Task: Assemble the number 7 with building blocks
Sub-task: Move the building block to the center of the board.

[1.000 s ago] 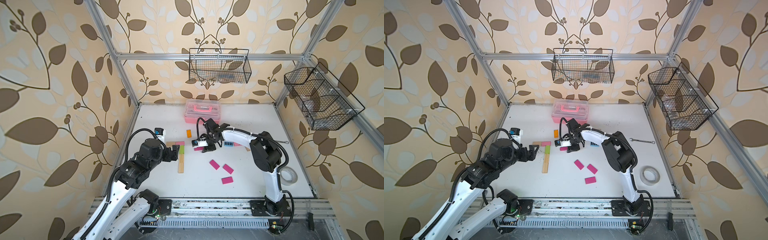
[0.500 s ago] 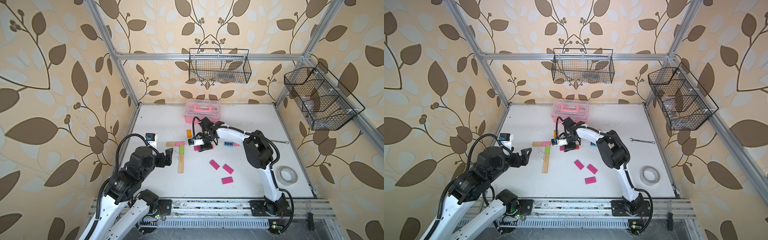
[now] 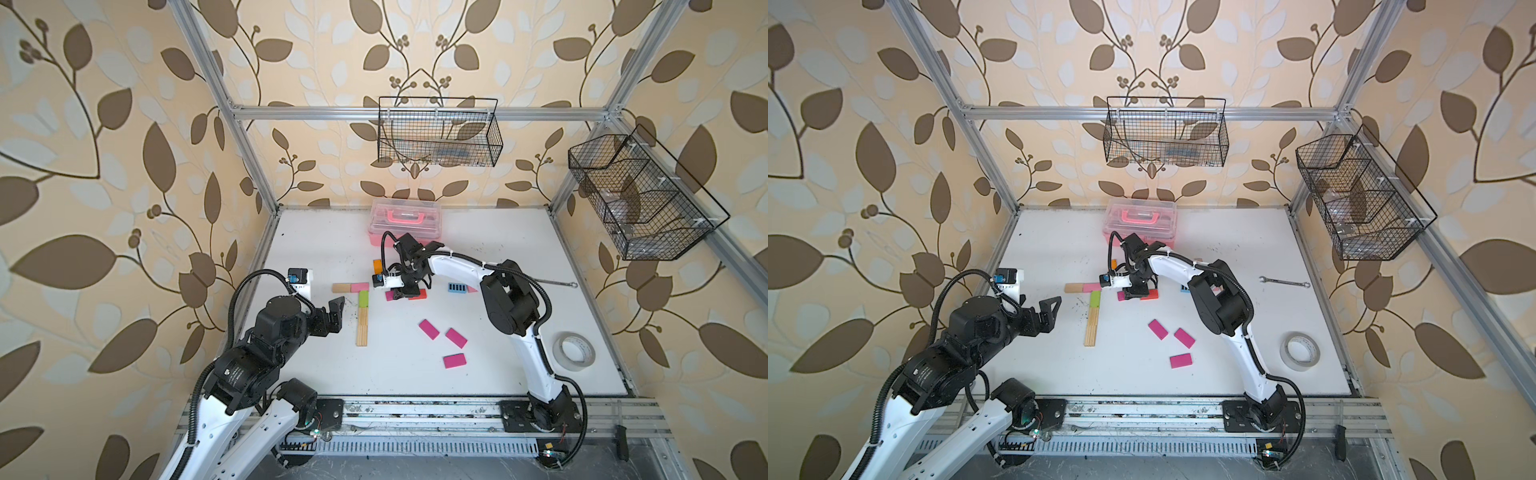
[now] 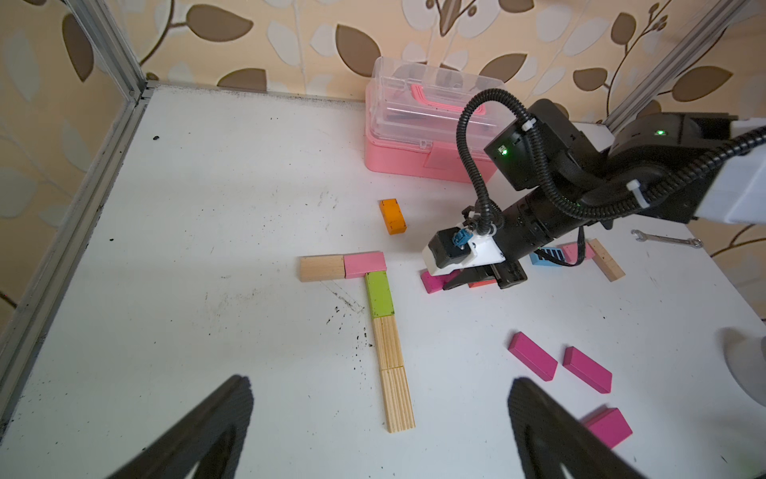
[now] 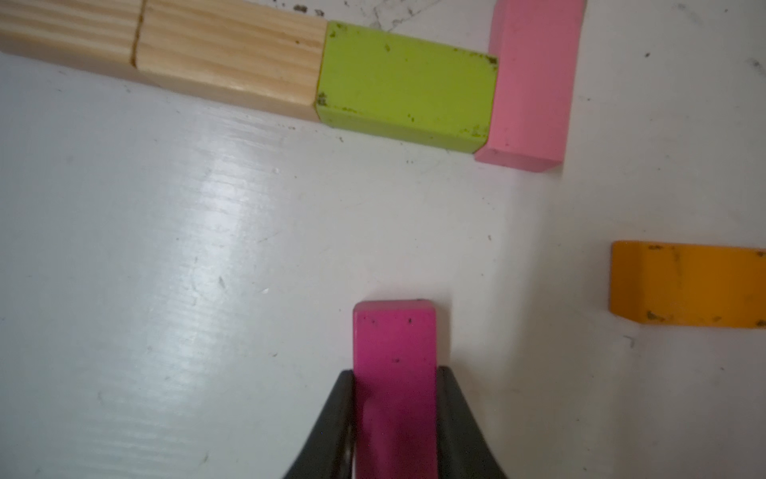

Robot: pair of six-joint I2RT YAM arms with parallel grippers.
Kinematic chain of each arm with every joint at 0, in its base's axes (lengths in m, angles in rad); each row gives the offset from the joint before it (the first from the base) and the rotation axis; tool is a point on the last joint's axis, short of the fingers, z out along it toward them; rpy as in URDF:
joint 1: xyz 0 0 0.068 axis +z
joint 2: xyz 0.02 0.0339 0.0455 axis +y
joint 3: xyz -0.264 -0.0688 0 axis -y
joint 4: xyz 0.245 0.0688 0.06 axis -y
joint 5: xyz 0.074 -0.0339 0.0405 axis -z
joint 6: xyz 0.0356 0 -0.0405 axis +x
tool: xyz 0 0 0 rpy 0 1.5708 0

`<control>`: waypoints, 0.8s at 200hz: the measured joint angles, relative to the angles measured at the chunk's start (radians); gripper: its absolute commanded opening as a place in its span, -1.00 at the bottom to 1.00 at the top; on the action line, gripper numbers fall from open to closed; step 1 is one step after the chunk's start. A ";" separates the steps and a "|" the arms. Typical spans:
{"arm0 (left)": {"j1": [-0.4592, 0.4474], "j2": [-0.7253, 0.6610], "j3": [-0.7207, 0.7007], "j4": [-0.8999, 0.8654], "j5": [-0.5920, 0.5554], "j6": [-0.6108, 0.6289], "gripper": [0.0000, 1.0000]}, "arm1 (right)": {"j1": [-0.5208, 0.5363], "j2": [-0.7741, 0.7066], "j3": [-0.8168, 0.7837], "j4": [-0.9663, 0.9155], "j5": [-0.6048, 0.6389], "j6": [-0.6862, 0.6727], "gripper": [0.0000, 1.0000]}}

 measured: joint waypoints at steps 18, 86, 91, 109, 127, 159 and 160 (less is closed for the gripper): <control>0.000 0.000 0.000 0.000 0.000 0.000 0.98 | -0.010 0.016 0.028 0.001 0.001 0.008 -0.56; 0.000 0.009 -0.003 0.003 0.000 0.008 0.98 | -0.025 0.031 0.050 0.010 0.013 0.053 -0.52; 0.000 0.011 -0.004 0.003 0.000 0.010 0.98 | -0.025 0.031 0.050 0.012 0.013 0.058 -0.52; 0.000 0.018 -0.004 0.003 0.000 0.013 0.98 | -0.025 0.031 0.050 0.021 0.016 0.072 -0.52; 0.000 0.018 -0.004 0.003 0.000 0.014 0.98 | -0.025 0.031 0.050 0.034 0.020 0.089 -0.52; 0.000 0.018 -0.004 0.004 0.000 0.014 0.98 | -0.025 0.031 0.050 0.053 0.024 0.121 -0.49; 0.000 0.018 -0.004 0.003 0.000 0.014 0.98 | -0.025 0.031 0.050 0.054 0.024 0.122 -0.49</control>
